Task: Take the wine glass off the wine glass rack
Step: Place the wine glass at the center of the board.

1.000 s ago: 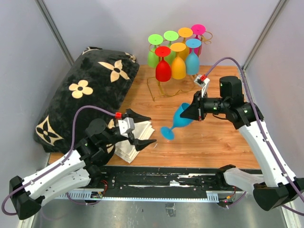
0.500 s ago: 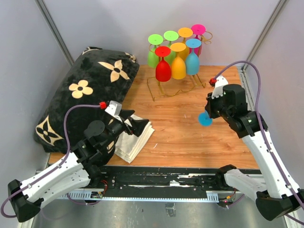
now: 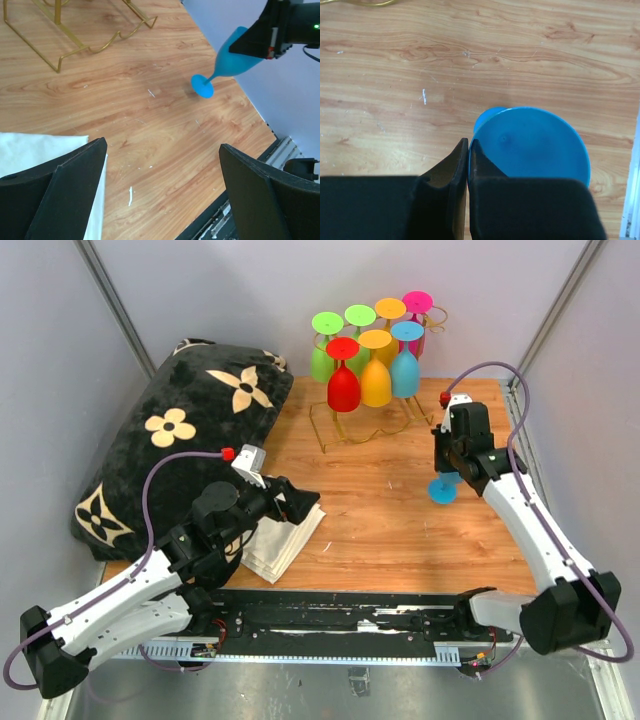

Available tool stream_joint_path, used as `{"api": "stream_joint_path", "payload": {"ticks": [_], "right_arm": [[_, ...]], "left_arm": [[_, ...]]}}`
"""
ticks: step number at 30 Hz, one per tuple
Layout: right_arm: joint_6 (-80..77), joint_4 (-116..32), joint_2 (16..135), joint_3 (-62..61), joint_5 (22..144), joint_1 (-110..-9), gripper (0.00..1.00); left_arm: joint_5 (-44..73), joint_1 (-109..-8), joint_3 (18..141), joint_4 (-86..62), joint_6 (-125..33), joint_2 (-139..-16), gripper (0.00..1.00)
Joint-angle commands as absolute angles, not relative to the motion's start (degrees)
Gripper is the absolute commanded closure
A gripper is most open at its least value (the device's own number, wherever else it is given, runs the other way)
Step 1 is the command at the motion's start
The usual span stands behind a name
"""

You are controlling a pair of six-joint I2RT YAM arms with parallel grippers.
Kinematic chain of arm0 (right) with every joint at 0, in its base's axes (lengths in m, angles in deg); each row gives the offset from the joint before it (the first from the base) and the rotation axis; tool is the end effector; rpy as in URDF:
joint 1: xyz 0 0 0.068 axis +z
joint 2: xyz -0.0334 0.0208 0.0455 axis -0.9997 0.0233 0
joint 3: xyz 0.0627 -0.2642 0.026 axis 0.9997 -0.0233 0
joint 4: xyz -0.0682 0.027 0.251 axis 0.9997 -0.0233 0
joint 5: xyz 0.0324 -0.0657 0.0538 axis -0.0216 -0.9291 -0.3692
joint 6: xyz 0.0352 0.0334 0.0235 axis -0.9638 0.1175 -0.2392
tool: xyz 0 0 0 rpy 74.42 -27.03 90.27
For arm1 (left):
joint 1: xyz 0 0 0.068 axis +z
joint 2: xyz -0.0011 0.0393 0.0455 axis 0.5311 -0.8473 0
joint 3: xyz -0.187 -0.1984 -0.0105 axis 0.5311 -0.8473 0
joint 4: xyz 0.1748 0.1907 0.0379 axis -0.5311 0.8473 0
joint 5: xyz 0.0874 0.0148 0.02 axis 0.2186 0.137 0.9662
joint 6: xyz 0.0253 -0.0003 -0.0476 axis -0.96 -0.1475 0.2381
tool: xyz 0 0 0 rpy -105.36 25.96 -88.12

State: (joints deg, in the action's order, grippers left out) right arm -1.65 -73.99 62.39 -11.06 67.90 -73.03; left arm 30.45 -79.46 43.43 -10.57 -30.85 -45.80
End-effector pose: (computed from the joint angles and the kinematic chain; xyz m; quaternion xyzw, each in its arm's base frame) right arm 0.2495 0.0652 0.3416 -0.0368 0.8881 0.0354 0.4569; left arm 0.1306 -0.1349 0.3100 0.0906 0.7416 -0.3575 0.5603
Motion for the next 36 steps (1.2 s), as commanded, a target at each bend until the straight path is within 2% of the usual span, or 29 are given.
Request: {"api": "stream_joint_path", "payload": {"ticks": [1, 11, 20, 27, 33, 36], "right_arm": [[-6.1, -67.8, 65.8, -10.8, 72.0, -77.1, 0.99], [-5.4, -63.7, 78.2, -7.6, 73.1, -77.3, 0.98], [-3.7, -58.8, 79.8, -7.9, 72.2, -77.3, 0.95], [-2.4, -61.5, 81.4, -5.5, 72.0, -77.3, 0.89], [-2.0, -62.4, 80.6, -4.0, 72.4, -77.4, 0.77], [-1.7, -63.8, 80.5, -2.7, 72.4, -77.4, 0.76]], "left_arm": [[30.5, -79.4, 44.0, -8.9, -27.1, -45.5, 0.0], [31.4, -79.4, 42.2, -8.7, -23.5, -44.2, 0.0], [32.9, -79.4, 43.2, -6.0, -23.5, -43.5, 0.0], [33.5, -79.4, 43.3, -5.4, -23.0, -43.4, 0.0], [33.3, -79.4, 43.5, -4.9, -22.6, -43.3, 0.0], [32.5, -79.4, 43.4, -4.7, -22.5, -43.4, 0.0]]}}
